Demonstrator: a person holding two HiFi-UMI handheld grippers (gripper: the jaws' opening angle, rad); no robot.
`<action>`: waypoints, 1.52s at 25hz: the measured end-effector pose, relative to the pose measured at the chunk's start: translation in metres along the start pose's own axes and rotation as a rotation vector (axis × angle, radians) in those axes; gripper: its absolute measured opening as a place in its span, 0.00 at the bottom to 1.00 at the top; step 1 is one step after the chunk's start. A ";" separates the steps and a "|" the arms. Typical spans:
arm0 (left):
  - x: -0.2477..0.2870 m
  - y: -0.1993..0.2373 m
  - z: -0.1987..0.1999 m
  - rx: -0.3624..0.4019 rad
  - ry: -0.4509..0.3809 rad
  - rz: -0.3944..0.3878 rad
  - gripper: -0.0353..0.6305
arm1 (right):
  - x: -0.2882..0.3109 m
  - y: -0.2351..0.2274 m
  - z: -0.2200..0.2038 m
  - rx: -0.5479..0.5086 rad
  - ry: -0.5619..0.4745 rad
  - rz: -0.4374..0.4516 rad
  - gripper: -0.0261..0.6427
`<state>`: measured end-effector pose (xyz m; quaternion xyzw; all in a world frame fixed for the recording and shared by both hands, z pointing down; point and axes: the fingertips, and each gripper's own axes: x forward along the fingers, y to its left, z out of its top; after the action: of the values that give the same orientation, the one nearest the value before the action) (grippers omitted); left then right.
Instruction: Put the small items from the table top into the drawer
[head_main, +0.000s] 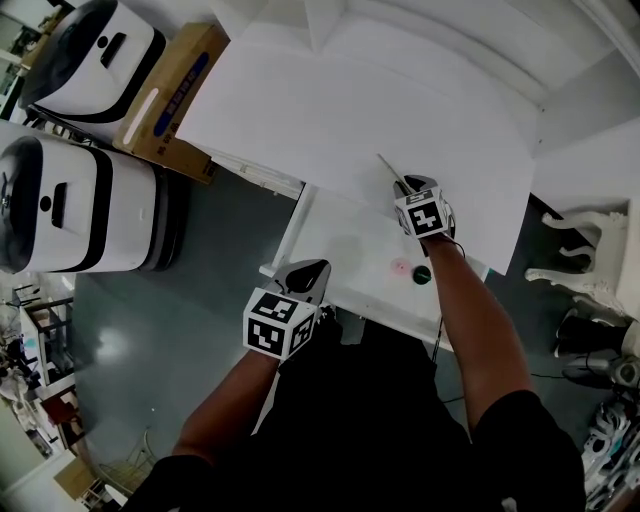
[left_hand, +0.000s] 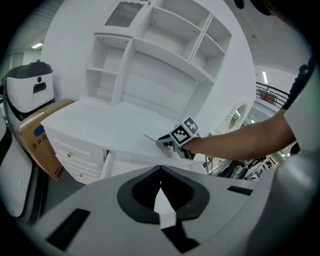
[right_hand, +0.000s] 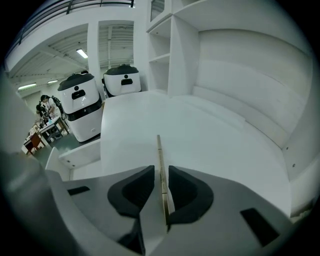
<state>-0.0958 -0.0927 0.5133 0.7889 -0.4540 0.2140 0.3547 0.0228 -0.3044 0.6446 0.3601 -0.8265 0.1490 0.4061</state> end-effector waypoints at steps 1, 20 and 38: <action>-0.001 0.001 0.000 -0.002 0.000 0.001 0.06 | 0.002 0.000 -0.001 0.001 0.006 0.001 0.18; 0.001 0.008 0.002 0.001 -0.001 -0.014 0.06 | -0.002 0.005 -0.004 0.016 0.021 0.031 0.11; 0.007 -0.002 0.005 0.058 0.007 -0.069 0.06 | -0.066 0.044 -0.012 -0.005 -0.102 0.041 0.11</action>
<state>-0.0907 -0.0996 0.5135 0.8133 -0.4188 0.2175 0.3404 0.0250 -0.2360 0.6024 0.3494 -0.8537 0.1365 0.3612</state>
